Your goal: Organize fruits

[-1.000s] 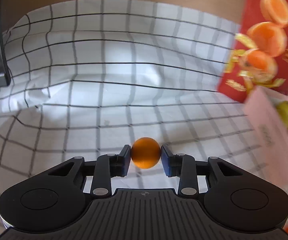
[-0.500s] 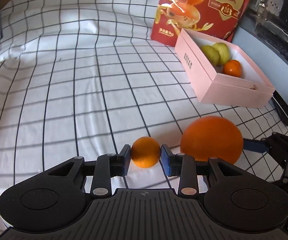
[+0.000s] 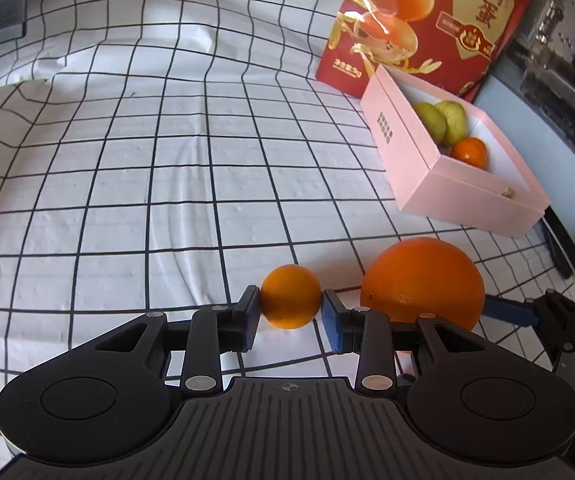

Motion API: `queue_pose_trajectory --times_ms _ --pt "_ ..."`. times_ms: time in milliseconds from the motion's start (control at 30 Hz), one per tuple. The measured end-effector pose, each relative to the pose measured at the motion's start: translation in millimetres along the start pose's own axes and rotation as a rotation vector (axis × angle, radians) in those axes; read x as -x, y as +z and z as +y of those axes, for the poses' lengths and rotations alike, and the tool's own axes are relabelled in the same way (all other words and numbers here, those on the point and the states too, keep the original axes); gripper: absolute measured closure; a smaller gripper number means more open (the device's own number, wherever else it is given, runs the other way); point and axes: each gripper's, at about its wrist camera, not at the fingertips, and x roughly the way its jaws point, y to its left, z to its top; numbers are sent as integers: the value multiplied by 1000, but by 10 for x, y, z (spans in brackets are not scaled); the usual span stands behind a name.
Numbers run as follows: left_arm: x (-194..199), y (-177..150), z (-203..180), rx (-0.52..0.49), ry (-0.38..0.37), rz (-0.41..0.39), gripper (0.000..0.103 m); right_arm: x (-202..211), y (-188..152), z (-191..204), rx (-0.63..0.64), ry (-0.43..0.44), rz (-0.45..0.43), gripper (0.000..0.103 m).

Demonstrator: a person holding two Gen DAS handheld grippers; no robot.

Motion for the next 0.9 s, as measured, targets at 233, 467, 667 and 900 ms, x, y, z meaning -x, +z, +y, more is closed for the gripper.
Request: queue_pose_trajectory --times_ms 233,467,667,900 --pt "18 -62 -72 -48 17 -15 66 29 -12 -40 -6 9 -8 5" --pt "38 -64 -39 -17 12 6 86 98 -6 -211 -45 -67 8 7" --pt "253 -141 54 62 72 -14 87 327 35 -259 -36 -45 -42 8" --pt "346 -150 -37 31 128 -18 87 249 239 120 68 7 -88 8"
